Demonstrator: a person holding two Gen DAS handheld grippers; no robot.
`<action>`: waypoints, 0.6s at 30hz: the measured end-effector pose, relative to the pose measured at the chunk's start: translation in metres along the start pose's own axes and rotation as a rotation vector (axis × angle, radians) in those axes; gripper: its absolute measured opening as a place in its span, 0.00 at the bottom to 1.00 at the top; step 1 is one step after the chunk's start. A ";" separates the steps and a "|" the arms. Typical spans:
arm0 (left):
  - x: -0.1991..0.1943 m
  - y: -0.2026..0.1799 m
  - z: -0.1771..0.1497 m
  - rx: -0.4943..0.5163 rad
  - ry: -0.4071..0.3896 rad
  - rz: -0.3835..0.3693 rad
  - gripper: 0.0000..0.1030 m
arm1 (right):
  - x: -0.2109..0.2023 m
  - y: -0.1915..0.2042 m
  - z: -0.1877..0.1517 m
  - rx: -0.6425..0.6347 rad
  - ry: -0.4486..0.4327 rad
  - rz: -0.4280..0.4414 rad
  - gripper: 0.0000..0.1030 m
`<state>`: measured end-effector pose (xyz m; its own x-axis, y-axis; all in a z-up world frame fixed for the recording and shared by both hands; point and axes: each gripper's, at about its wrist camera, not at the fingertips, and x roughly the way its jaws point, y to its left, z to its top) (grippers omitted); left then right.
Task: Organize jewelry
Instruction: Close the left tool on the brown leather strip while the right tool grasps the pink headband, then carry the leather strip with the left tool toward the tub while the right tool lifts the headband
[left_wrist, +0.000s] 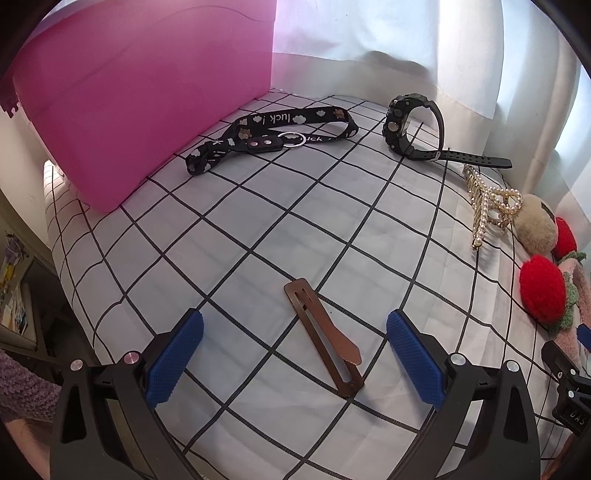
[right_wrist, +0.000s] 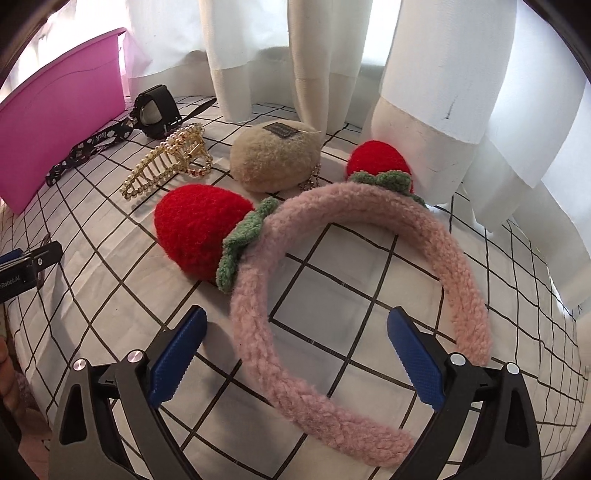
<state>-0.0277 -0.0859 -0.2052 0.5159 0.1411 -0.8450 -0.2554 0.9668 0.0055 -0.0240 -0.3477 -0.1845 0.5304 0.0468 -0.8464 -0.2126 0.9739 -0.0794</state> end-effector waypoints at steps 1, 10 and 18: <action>0.000 0.000 -0.001 0.001 -0.002 0.001 0.94 | 0.001 -0.002 0.000 0.011 0.006 0.015 0.91; -0.012 -0.003 -0.003 0.016 -0.031 -0.005 0.51 | -0.007 0.009 0.005 -0.022 -0.015 0.047 0.55; -0.016 0.001 0.001 -0.001 -0.013 -0.043 0.13 | -0.010 0.007 0.006 0.023 -0.017 0.134 0.12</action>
<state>-0.0353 -0.0873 -0.1914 0.5372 0.1026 -0.8372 -0.2340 0.9717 -0.0311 -0.0256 -0.3405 -0.1731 0.5126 0.1808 -0.8394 -0.2638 0.9635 0.0464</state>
